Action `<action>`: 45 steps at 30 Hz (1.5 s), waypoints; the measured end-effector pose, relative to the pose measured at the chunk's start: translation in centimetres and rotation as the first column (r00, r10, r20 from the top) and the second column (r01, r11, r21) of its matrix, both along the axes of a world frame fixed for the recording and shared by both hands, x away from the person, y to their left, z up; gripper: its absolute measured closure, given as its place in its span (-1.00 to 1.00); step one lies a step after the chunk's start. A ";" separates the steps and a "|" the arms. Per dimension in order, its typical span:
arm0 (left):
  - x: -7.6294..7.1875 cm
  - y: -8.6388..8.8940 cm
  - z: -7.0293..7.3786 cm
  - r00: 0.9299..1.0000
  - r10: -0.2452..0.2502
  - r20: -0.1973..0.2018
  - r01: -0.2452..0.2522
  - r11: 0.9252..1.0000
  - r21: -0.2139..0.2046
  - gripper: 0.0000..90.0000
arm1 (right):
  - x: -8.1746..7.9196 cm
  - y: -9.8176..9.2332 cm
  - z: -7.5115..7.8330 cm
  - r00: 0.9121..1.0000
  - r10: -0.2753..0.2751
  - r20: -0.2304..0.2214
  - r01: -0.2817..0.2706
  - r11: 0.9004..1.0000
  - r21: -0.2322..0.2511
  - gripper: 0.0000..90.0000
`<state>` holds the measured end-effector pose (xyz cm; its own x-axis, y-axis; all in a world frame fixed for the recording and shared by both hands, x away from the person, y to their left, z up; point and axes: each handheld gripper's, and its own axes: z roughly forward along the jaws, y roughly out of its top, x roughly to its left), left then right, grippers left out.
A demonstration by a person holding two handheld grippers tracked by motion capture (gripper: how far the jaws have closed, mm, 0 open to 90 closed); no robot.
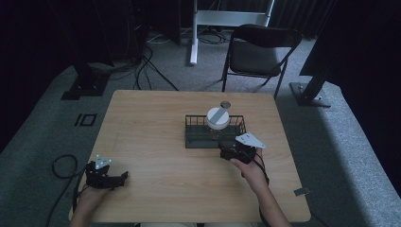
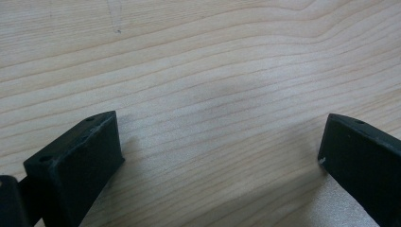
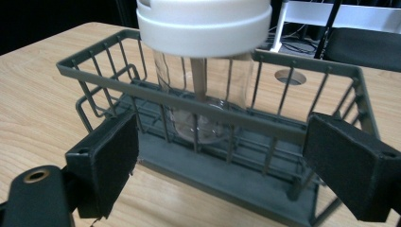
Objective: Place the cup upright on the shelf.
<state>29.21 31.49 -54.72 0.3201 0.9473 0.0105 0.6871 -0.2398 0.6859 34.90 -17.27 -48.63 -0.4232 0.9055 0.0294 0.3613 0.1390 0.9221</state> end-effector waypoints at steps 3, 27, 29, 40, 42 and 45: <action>0.0 0.0 0.0 1.000 0.000 0.000 0.000 1.000 0.000 -0.99 | -0.3 -0.6 -0.5 1.000 -0.008 -0.009 0.008 1.000 0.002 -0.75; 0.0 0.0 0.0 1.000 0.000 0.000 0.000 1.000 0.000 -0.99 | -2.1 -4.8 -3.4 0.995 -0.084 -0.055 0.082 0.996 -0.036 -0.75; 0.0 0.0 0.0 1.000 0.000 0.000 0.000 1.000 0.000 -0.99 | -2.1 -5.1 -3.6 0.994 -0.089 -0.062 0.086 0.996 -0.037 -0.75; 0.0 0.0 0.0 1.000 -0.001 0.001 0.001 1.000 0.001 -0.99 | -2.5 -7.2 -4.7 0.987 -0.115 -0.112 0.110 0.993 -0.052 -0.75; 0.0 0.0 0.0 1.000 -0.001 0.000 0.001 1.000 0.001 -0.99 | -2.5 -7.7 -4.8 0.985 -0.123 -0.123 0.117 0.992 -0.048 -0.75; 0.0 0.0 0.0 1.000 -0.001 0.001 0.001 1.000 0.001 -0.99 | -2.6 -8.6 -5.0 0.980 -0.136 -0.147 0.128 0.990 -0.061 -0.75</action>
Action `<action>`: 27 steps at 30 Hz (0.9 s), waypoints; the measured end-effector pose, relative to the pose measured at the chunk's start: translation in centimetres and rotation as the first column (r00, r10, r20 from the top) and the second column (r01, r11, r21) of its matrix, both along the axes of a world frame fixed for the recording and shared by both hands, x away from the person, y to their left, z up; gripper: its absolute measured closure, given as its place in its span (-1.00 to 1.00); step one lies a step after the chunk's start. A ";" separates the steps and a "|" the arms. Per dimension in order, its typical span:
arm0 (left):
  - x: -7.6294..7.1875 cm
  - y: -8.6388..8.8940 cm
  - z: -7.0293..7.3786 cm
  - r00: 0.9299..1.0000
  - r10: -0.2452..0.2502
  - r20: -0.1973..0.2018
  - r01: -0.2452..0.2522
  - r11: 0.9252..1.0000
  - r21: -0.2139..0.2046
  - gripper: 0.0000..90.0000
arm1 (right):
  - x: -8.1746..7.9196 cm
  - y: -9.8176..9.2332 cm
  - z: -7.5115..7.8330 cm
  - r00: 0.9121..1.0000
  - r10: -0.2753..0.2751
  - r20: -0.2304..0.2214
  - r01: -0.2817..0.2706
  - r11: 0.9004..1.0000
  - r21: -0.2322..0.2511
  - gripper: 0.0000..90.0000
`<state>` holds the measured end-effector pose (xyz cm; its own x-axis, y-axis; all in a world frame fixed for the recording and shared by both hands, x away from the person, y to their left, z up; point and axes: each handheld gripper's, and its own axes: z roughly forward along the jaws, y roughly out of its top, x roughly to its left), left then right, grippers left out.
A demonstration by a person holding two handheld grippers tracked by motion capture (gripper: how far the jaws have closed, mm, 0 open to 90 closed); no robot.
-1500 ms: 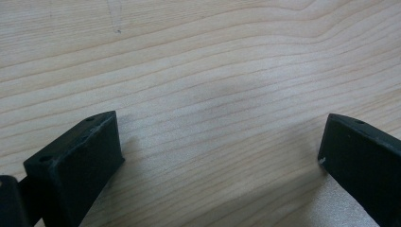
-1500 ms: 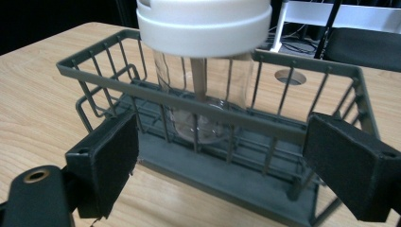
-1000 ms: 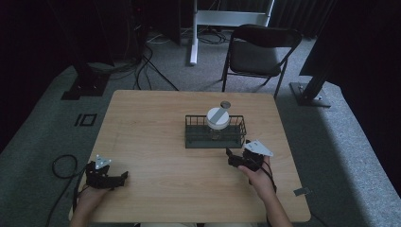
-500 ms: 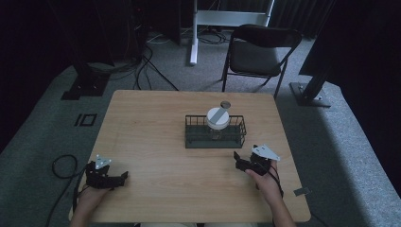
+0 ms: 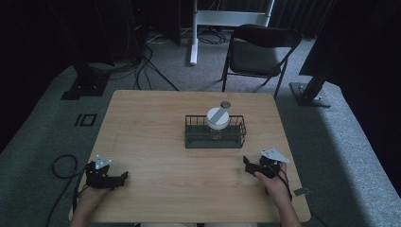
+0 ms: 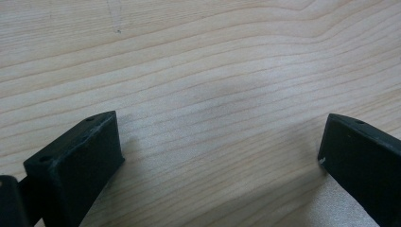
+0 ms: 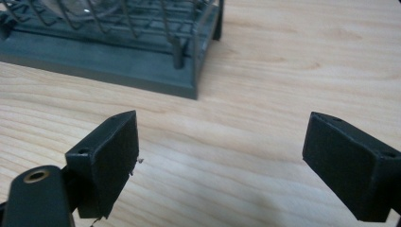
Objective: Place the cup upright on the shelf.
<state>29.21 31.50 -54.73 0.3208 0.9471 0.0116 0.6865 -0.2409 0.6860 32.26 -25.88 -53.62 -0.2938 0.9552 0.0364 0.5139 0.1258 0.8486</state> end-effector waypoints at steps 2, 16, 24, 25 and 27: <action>0.0 0.0 0.0 1.000 0.000 0.000 0.000 1.000 0.000 -0.99 | -0.1 -0.5 -0.1 1.000 -0.012 -0.017 0.012 1.000 0.010 -0.75; 0.0 0.0 0.0 1.000 0.000 0.000 0.000 1.000 0.000 -0.99 | -0.3 -3.1 -0.9 0.987 -0.058 -0.151 0.060 0.998 0.006 -0.75; 0.0 0.0 0.0 1.000 0.000 0.000 0.000 1.000 0.000 -0.99 | -0.6 -3.6 -1.3 0.984 -0.011 -0.179 0.015 1.000 0.022 -0.75; 0.0 0.0 0.0 1.000 0.000 0.000 0.000 1.000 0.000 -0.99 | -0.7 -3.7 -1.3 0.983 -0.008 -0.181 0.014 1.000 0.027 -0.75; 0.0 0.0 0.0 1.000 0.000 0.000 0.000 1.000 0.000 -0.99 | -0.7 -3.8 -1.4 0.983 0.003 -0.186 0.002 1.000 0.024 -0.75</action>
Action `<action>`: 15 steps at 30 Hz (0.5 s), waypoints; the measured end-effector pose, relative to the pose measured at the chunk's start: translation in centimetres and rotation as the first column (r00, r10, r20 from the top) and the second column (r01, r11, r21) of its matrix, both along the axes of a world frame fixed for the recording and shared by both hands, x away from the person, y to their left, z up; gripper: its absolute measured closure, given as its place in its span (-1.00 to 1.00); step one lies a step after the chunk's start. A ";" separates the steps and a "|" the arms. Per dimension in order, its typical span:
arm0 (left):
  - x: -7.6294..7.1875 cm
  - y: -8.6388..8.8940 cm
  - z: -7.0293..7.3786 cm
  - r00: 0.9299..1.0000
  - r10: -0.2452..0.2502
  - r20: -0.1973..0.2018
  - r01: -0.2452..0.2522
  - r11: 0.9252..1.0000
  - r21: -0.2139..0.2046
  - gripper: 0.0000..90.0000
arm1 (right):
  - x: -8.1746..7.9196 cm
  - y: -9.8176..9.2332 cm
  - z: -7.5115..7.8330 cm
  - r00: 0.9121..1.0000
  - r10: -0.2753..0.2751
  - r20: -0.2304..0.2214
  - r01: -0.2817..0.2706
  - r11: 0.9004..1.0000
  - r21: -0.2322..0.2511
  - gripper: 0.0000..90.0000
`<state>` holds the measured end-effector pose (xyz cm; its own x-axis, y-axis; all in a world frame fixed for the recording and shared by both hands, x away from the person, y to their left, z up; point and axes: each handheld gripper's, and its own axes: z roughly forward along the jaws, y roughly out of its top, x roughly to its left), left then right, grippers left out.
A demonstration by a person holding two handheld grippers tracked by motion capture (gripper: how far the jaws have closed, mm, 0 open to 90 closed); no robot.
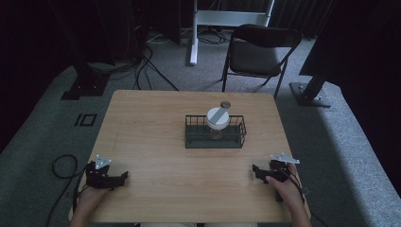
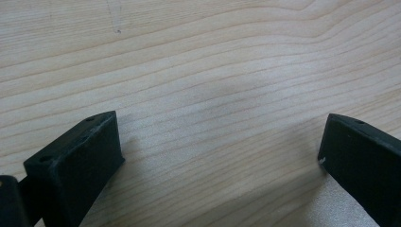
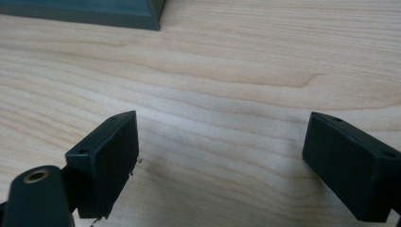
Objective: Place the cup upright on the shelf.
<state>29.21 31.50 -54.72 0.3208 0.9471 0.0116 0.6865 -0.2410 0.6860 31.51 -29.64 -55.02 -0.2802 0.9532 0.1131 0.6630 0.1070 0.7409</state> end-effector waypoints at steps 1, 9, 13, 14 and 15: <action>0.0 0.0 0.0 1.000 0.000 0.000 0.000 1.000 0.000 -0.99 | -0.1 0.0 0.0 1.000 0.003 0.000 -0.003 1.000 0.000 -0.75; 0.0 0.0 0.0 1.000 0.000 0.000 0.000 1.000 0.000 -0.99 | -0.4 0.0 -0.1 0.994 0.107 0.001 -0.107 0.993 -0.055 -0.75; 0.0 0.0 0.0 1.000 0.000 0.000 0.000 1.000 0.000 -0.99 | -0.4 0.2 -0.1 0.991 0.132 0.003 -0.131 0.988 -0.077 -0.72; 0.0 0.0 0.0 1.000 0.000 0.000 0.000 1.000 0.000 -0.99 | -0.5 0.3 -0.1 0.988 0.156 0.002 -0.155 0.983 -0.097 -0.73; 0.0 0.0 0.0 1.000 0.000 0.000 0.000 1.000 0.000 -0.99 | -0.6 0.5 -0.1 0.982 0.190 0.003 -0.189 0.976 -0.110 -0.73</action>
